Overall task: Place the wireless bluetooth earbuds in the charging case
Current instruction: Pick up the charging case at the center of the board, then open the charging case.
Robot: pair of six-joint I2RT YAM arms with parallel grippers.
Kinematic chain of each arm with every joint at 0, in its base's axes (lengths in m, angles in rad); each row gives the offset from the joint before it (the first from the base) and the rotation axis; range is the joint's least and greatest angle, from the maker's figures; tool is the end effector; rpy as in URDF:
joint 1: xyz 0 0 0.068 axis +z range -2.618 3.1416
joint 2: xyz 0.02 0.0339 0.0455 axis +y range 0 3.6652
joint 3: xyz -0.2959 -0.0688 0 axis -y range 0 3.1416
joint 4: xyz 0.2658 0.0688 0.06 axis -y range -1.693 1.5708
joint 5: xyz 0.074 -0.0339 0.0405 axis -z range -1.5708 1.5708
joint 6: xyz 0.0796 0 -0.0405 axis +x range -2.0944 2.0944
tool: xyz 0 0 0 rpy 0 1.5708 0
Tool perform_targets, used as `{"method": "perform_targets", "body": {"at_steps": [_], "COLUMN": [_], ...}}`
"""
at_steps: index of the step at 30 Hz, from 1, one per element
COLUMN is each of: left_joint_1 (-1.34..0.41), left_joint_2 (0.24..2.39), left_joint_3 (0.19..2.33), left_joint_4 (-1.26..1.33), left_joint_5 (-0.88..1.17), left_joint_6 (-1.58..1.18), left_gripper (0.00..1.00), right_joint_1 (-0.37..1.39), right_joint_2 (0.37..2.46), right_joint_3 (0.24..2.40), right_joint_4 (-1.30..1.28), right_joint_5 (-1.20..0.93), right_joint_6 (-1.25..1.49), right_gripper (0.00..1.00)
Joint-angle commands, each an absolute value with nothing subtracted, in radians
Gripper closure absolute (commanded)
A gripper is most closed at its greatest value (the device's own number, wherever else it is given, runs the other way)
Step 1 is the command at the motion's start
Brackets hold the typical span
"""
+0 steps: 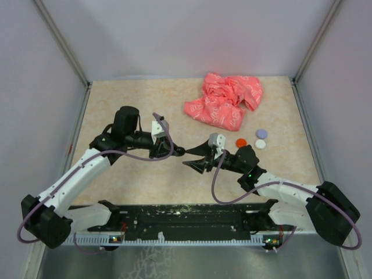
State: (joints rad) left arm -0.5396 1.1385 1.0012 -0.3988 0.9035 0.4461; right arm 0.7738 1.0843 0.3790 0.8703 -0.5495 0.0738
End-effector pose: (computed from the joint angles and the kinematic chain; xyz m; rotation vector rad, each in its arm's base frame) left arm 0.2025 -0.1942 0.3423 1.3998 1.4661 -0.9990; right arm 0.1590 0.2135 0.2717 -0.9464 1.1917 1.0719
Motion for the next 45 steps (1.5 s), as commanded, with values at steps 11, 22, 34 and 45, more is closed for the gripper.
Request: {"method": "perform_targets", "body": {"at_steps": [11,22,34,45], "left_joint_1": [-0.601,-0.615,-0.614,-0.613], "left_joint_2": [1.170,1.169,1.115,1.112], "left_joint_3": [1.040,1.025,0.953,0.936], "left_joint_4": [-0.408,-0.382,-0.297,-0.251], "left_joint_5": [0.968,0.985,0.903,0.863], "left_joint_6": [0.540,0.525,0.455,0.408], "left_gripper": [0.96,0.95,0.55,0.37], "right_joint_1": [0.765,0.765,0.766,0.766], "right_joint_2": [1.171,1.211,1.223,1.214], "right_joint_3": [0.398,0.396,0.356,0.360], "right_joint_4": [1.028,1.077,1.165,1.155], "right_joint_5": [-0.629,-0.648,-0.660,-0.673], "right_joint_6": [0.134,0.154,0.151,0.151], "right_gripper": [0.61,0.73,1.00,1.00]}}
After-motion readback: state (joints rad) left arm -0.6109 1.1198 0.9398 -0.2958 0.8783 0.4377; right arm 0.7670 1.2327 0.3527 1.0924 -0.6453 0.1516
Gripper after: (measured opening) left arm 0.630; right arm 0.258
